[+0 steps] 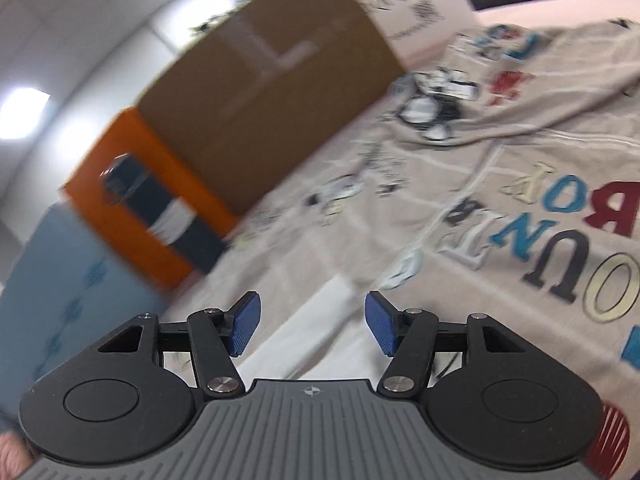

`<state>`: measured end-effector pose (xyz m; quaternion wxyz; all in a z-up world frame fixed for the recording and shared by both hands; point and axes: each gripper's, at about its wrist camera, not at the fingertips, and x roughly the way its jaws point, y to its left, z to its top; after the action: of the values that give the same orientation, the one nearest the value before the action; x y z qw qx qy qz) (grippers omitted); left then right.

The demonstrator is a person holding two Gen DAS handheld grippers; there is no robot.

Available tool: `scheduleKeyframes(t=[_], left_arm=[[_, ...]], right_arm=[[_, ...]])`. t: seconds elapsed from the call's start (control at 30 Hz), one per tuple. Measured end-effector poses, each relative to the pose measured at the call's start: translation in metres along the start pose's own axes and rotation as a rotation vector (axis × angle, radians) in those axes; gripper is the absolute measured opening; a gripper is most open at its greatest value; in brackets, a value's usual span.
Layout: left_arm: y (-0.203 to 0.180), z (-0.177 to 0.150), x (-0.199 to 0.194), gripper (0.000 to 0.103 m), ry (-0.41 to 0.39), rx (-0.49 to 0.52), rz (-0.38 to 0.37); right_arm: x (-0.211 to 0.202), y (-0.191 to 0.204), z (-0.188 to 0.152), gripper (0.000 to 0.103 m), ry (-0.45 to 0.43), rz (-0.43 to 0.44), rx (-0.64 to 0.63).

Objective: Fold clothes
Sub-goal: 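Open both tools and release the folded shirt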

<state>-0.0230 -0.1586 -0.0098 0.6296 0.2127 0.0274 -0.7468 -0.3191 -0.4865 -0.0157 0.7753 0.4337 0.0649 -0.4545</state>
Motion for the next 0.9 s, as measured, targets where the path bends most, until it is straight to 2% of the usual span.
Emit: scheduleKeyframes(t=[0.1, 0.17, 0.2, 0.23, 0.27, 0.3, 0.5, 0.77, 0.87, 0.9], left_arm=[[-0.002, 0.001, 0.005, 0.088, 0.008, -0.021, 0.041], [-0.003, 0.0, 0.01, 0.088, 0.021, -0.026, 0.042], [-0.003, 0.0, 0.013, 0.088, 0.029, -0.032, 0.043], [-0.003, -0.001, 0.016, 0.088, 0.038, -0.037, 0.048], [-0.003, -0.001, 0.018, 0.088, 0.047, -0.041, 0.052], [-0.004, -0.002, 0.02, 0.088, 0.057, -0.042, 0.056], [-0.001, -0.006, 0.028, 0.088, 0.102, -0.064, 0.076], [-0.002, -0.007, 0.032, 0.093, 0.132, -0.056, 0.093], [0.001, -0.006, 0.028, 0.093, 0.117, -0.062, 0.099], [0.003, -0.005, 0.026, 0.093, 0.109, -0.064, 0.1]], right_arm=[[0.015, -0.006, 0.004, 0.052, 0.028, -0.02, 0.003], [0.02, -0.002, 0.001, 0.051, 0.046, -0.009, -0.044], [0.021, 0.003, -0.002, 0.047, 0.045, -0.017, -0.073], [0.022, 0.007, -0.005, 0.034, 0.043, -0.025, -0.103], [0.021, 0.011, -0.007, 0.026, 0.032, -0.037, -0.143], [0.021, 0.015, -0.008, 0.008, 0.021, -0.047, -0.198], [-0.003, 0.025, -0.007, 0.007, -0.068, -0.049, -0.305], [0.019, 0.015, -0.02, 0.007, 0.015, -0.156, -0.397], [0.02, 0.018, -0.02, 0.013, -0.013, -0.202, -0.422], [0.018, 0.019, -0.02, 0.021, -0.033, -0.223, -0.431]])
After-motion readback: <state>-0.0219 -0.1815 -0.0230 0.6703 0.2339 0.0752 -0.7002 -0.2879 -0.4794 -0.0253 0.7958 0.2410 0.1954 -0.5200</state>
